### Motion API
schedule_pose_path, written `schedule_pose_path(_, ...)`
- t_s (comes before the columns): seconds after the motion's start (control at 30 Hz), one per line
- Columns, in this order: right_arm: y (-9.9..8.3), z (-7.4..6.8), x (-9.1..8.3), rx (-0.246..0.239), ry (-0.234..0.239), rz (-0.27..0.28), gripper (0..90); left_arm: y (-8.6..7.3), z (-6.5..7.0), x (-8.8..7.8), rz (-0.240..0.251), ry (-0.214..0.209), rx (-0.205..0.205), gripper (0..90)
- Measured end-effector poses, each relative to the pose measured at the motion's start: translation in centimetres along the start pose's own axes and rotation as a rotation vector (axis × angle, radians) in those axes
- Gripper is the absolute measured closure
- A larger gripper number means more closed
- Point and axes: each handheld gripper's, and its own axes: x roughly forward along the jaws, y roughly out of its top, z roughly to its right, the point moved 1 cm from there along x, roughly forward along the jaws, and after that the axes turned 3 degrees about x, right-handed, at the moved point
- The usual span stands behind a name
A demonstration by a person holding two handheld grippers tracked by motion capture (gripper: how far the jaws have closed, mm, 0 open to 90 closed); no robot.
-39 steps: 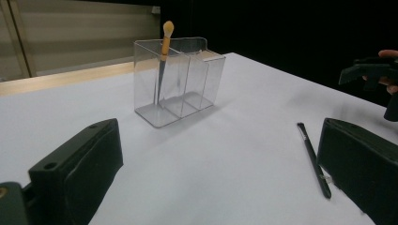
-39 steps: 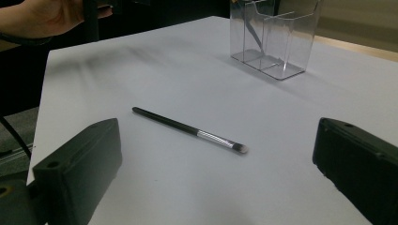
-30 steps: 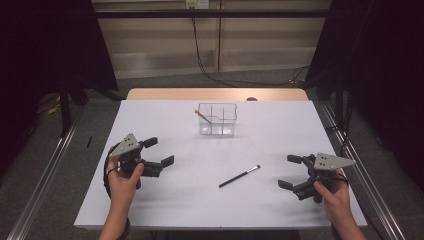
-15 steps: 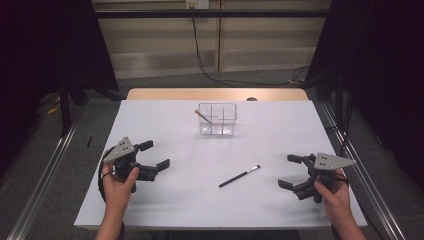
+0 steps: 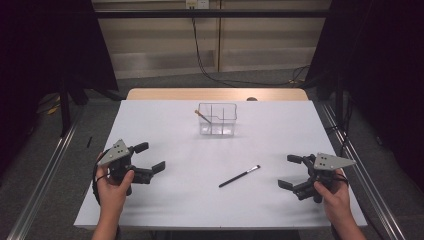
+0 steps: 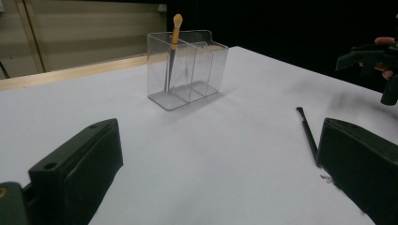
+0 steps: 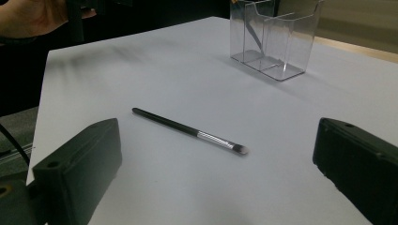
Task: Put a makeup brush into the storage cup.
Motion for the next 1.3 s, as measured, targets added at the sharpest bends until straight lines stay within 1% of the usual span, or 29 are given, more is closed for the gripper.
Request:
schedule_pose_path(0.07,0.0,0.0,0.1,0.0,0.0,0.0,1.1,0.0,0.0,-0.2,0.004,0.01,0.001,0.6)
schedule_pose_path(0.2,0.1,0.0,0.2,-0.005,0.002,-0.002,1.1,-0.2,0.0,-0.7,0.003,0.018,-0.001,0.6)
schedule_pose_path(0.27,0.1,0.0,0.2,-0.005,0.003,-0.001,1.1,-0.3,0.0,-0.9,0.001,0.024,0.007,0.6)
schedule_pose_path(0.47,0.2,0.1,0.5,-0.001,0.004,0.0,1.1,-0.6,0.1,-0.9,-0.001,0.02,0.003,0.6)
schedule_pose_path(0.53,0.1,0.1,0.5,-0.002,0.005,0.0,1.1,-0.6,0.1,-0.8,0.003,0.019,-0.007,0.6)
schedule_pose_path(0.6,0.1,0.1,0.5,-0.001,0.004,-0.001,1.1,-0.6,0.1,-0.6,-0.003,0.017,-0.004,0.6)
schedule_pose_path(0.63,0.1,0.1,0.5,-0.001,0.004,-0.004,1.1,-0.6,0.1,-0.6,-0.009,0.018,0.007,0.6)
schedule_pose_path(0.77,-0.1,0.1,0.4,-0.003,0.001,-0.012,1.1,-0.7,0.1,-0.5,-0.005,0.012,0.0,0.6)
schedule_pose_path(0.9,0.0,0.0,0.2,-0.003,-0.003,-0.01,1.1,-0.7,0.1,-0.6,0.001,0.004,-0.005,0.6)
schedule_pose_path(0.97,0.1,0.1,0.2,0.0,-0.004,-0.005,1.0,-0.7,0.1,-0.7,-0.005,0.012,0.001,0.6)
schedule_pose_path(1.0,0.1,0.2,0.2,0.002,-0.006,-0.004,1.0,-0.7,0.1,-0.8,0.003,0.012,-0.006,0.6)
schedule_pose_path(1.1,0.1,0.4,0.4,0.011,-0.007,-0.001,1.1,-0.7,0.0,-1.0,0.004,0.02,-0.003,0.6)
schedule_pose_path(1.17,0.1,0.4,0.6,0.013,-0.006,0.0,1.1,-0.6,-0.1,-1.2,0.012,0.019,-0.01,0.6)
schedule_pose_path(1.3,0.2,0.5,1.1,0.01,-0.001,-0.012,1.1,-0.7,-0.1,-1.3,0.011,0.026,-0.008,0.6)
